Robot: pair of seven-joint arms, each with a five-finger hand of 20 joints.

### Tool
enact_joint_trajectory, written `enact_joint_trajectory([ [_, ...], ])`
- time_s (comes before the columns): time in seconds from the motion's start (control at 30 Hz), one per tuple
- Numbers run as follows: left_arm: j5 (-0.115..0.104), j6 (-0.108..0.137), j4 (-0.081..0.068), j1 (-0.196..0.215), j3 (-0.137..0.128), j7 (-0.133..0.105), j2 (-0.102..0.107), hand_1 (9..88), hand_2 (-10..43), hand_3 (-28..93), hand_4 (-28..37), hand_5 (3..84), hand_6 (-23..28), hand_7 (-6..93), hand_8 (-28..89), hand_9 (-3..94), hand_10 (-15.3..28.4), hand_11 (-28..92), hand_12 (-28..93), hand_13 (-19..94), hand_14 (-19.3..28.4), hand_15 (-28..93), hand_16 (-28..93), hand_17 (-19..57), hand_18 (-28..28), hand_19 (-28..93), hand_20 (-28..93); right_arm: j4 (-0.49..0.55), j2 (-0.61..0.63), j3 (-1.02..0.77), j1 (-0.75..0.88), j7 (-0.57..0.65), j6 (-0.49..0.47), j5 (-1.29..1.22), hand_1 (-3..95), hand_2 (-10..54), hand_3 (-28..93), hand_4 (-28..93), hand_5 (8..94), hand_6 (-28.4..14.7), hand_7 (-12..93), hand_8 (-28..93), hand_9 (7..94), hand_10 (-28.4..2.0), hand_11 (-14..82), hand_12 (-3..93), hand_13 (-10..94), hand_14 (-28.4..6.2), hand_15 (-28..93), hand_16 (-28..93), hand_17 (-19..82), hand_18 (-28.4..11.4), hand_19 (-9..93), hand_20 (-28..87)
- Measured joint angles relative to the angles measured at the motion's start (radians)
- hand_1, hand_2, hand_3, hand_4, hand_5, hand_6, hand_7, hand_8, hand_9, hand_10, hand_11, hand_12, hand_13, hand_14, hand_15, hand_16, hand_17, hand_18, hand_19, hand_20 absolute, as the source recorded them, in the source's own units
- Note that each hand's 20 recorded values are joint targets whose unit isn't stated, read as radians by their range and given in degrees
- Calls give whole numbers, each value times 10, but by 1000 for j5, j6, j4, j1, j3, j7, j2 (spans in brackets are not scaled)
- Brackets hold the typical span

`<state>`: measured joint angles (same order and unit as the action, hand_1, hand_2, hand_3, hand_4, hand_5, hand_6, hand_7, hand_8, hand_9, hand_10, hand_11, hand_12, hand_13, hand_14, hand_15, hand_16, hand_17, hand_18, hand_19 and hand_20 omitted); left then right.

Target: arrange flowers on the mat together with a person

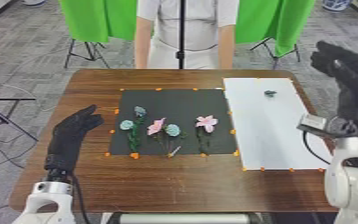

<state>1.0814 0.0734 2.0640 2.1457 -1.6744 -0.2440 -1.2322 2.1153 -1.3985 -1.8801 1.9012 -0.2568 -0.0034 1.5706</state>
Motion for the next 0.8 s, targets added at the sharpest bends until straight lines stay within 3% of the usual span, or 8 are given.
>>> enact_joint_trajectory([
  [0.3, 5, -5, -3, -1, 2, -3, -3, 267, 65, 641, -217, 470, 40, 140, -59, 463, 138, 219, 153, 375, 176, 183, 37, 60, 116, 88, 166, -34, -129, 111, 291, -35, -37, -378, 100, 20, 811, -170, 475, -5, 105, -85, 490, -156, 59, 117, 387, -146, 114, 201, 208, -148, 122, 302],
  [0.8, 6, -6, 2, 4, 1, -1, -8, 267, 65, 644, -216, 472, 40, 143, -61, 465, 138, 219, 152, 376, 175, 186, 37, 59, 116, 91, 168, -36, -163, 90, 309, -62, -43, -368, 93, 24, 818, -174, 500, -6, 117, -93, 510, -156, 63, 119, 396, -143, 122, 194, 217, -141, 102, 309],
])
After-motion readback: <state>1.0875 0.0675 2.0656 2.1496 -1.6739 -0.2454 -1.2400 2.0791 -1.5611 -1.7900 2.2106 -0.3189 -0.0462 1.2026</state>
